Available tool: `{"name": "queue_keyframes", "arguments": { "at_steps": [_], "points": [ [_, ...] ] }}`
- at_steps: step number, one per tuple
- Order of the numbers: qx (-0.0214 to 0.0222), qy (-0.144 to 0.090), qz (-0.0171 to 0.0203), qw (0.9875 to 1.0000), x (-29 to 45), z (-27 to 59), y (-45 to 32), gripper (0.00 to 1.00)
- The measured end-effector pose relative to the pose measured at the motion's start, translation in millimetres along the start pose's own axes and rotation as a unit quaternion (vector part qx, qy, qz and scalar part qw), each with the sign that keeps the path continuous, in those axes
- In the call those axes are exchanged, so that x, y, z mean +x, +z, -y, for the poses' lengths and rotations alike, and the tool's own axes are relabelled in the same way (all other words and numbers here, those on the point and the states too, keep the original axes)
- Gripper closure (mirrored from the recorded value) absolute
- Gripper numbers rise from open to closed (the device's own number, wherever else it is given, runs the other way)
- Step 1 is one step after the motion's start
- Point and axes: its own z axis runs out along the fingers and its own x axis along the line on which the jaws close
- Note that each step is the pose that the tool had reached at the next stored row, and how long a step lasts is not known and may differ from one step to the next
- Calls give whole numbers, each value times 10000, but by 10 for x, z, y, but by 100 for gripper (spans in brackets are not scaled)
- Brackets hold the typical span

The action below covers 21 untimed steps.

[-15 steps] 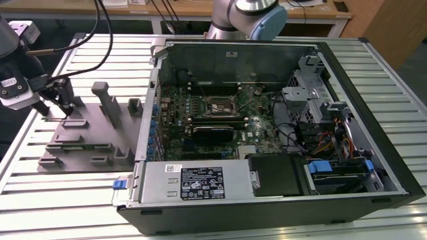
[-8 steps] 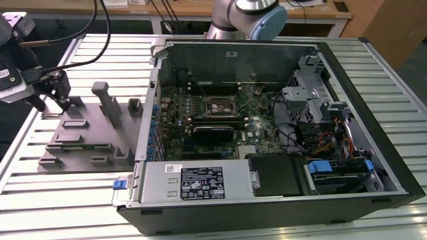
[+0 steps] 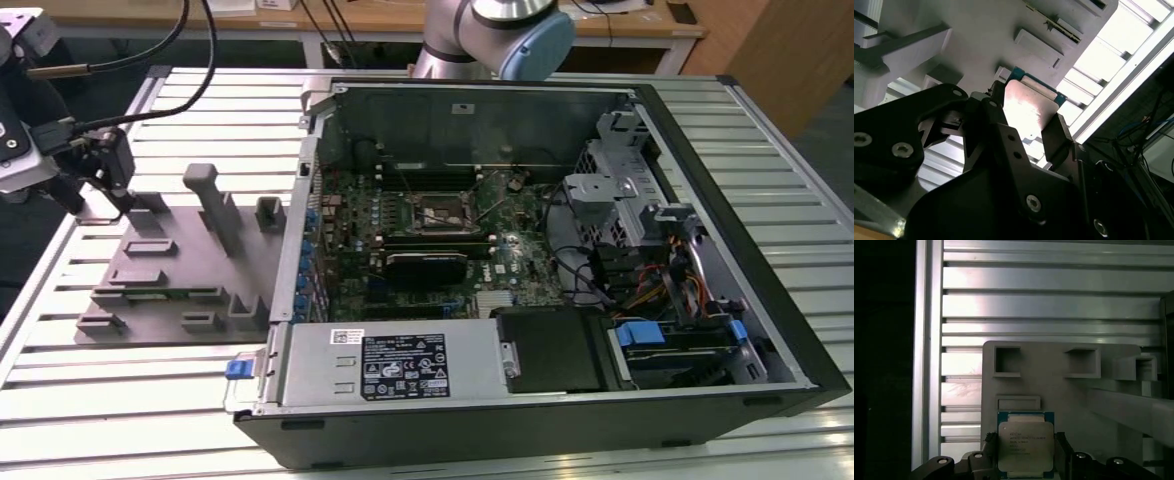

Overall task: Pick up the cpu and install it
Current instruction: 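Pick up the cpu and move it towards the insertion slot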

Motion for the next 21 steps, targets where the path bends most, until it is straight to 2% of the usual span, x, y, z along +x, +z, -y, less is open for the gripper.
{"name": "queue_keyframes", "arguments": {
  "at_steps": [10,11,21],
  "points": [
    [-2,-1,16,10000,-7,-9,-138,46],
    [-5,-2,22,10000,-8,-12,-182,46],
    [-10,-4,63,10000,-16,-26,-378,46]
  ]
}}
